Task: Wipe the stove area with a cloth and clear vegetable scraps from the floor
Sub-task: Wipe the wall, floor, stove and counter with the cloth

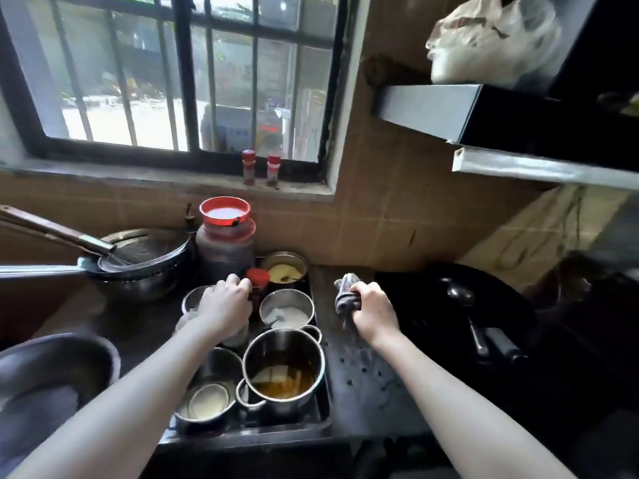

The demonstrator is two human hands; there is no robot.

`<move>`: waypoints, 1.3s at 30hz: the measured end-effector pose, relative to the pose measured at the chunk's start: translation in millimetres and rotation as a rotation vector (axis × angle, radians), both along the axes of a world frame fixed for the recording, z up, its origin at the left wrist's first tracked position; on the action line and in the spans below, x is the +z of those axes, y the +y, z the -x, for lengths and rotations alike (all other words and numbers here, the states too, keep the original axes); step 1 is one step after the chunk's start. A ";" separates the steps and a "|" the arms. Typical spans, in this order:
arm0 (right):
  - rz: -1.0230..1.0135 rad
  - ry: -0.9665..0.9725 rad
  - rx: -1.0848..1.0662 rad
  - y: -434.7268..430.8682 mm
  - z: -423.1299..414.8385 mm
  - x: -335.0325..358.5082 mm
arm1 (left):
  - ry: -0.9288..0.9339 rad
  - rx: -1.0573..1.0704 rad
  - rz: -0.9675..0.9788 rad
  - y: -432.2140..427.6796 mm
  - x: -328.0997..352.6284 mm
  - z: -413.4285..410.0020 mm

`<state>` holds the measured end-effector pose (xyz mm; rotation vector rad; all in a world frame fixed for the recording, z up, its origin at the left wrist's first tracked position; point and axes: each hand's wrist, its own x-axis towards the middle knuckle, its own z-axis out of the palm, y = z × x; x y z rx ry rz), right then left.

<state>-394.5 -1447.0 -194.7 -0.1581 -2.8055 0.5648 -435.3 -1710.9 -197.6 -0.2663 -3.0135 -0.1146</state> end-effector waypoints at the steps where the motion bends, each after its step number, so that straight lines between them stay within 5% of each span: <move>1: -0.004 0.007 -0.019 18.8 -1.3 1.9 | 0.005 -0.028 -0.006 21.7 0.1 3.5; 21: 0.063 0.090 -0.299 178.3 -2.6 9.5 | 0.080 -0.385 0.010 207.6 23.7 79.6; 39: 0.017 0.063 -0.144 328.2 44.7 11.8 | 0.028 -0.233 -0.005 356.9 21.4 90.5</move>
